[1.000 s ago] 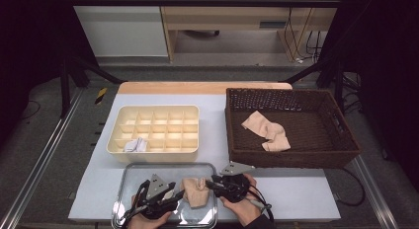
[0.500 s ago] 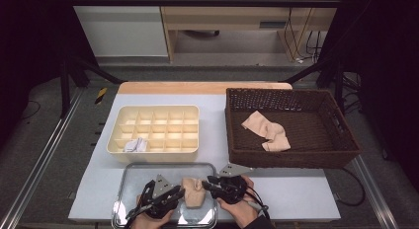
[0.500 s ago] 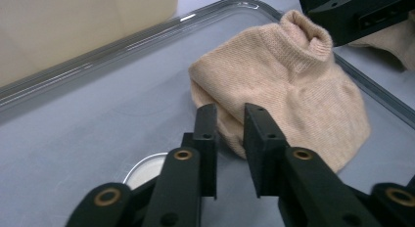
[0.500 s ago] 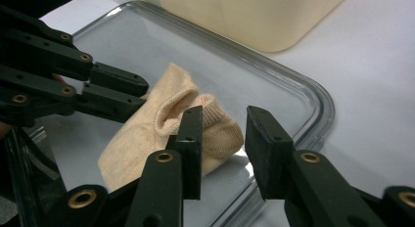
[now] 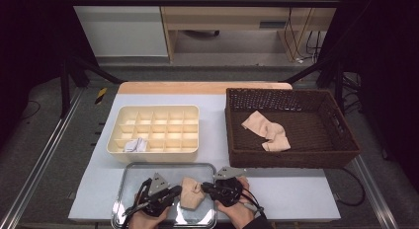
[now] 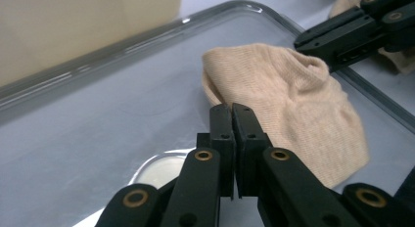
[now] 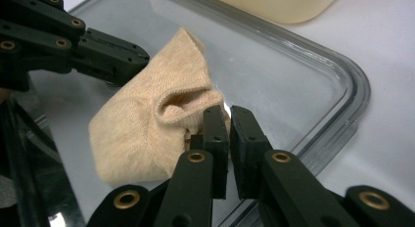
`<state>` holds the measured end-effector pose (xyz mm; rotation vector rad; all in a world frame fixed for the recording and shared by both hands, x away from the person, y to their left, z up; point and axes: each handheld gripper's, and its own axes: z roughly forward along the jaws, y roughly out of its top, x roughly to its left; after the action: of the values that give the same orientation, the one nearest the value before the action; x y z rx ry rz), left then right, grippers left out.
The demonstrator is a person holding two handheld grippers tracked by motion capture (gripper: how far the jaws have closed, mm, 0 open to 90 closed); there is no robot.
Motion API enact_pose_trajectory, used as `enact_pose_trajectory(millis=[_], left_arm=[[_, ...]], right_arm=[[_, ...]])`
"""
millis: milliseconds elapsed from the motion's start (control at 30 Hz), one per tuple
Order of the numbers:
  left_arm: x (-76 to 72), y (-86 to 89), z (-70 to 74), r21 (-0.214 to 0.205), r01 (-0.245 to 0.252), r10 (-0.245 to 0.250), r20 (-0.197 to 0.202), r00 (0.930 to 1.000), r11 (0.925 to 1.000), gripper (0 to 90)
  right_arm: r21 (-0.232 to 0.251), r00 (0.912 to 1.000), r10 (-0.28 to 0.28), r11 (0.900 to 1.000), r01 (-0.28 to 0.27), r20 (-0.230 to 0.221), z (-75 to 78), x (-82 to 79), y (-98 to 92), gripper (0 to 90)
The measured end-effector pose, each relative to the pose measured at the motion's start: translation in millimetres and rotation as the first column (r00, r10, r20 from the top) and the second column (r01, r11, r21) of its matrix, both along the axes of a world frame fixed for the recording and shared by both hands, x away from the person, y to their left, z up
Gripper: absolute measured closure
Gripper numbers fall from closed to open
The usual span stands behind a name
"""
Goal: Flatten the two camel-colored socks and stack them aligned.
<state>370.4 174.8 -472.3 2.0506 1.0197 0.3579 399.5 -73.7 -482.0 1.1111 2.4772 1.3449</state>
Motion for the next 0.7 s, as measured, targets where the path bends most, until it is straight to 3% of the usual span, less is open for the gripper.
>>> enact_pose_trajectory(millis=[233,333,433,567,700], left_arm=[[-8.9,35.4,8.7,-0.025,-0.041,0.041,-0.003,0.9992,0.9989,87.5],[-11.1,42.4,6.4,-0.012,-0.046,0.046,-0.009,0.9989,0.9989,87.2],[-11.4,44.4,5.1,0.005,-0.054,0.054,0.002,0.9985,0.9985,86.5],[-11.2,46.0,6.7,-0.011,-0.071,0.071,0.027,0.9971,0.9974,73.4],[-10.9,45.4,6.0,-0.024,-0.075,0.076,0.032,0.9966,0.9969,66.5]], right_arm=[[0.012,0.9983,-0.056,0.9984,0.056,0.016,15.5,2.8,-13.2,87.3],[-0.005,0.9959,-0.090,0.9959,0.090,0.007,13.3,5.6,-13.6,86.6],[-0.012,0.9958,-0.090,0.9958,0.090,0.017,9.6,7.5,-11.7,79.9],[0.026,0.9947,-0.087,0.9960,0.085,0.055,15.1,5.1,-15.7,72.3],[0.035,0.9953,-0.087,0.9957,0.086,0.042,16.8,2.7,-18.7,68.4]])
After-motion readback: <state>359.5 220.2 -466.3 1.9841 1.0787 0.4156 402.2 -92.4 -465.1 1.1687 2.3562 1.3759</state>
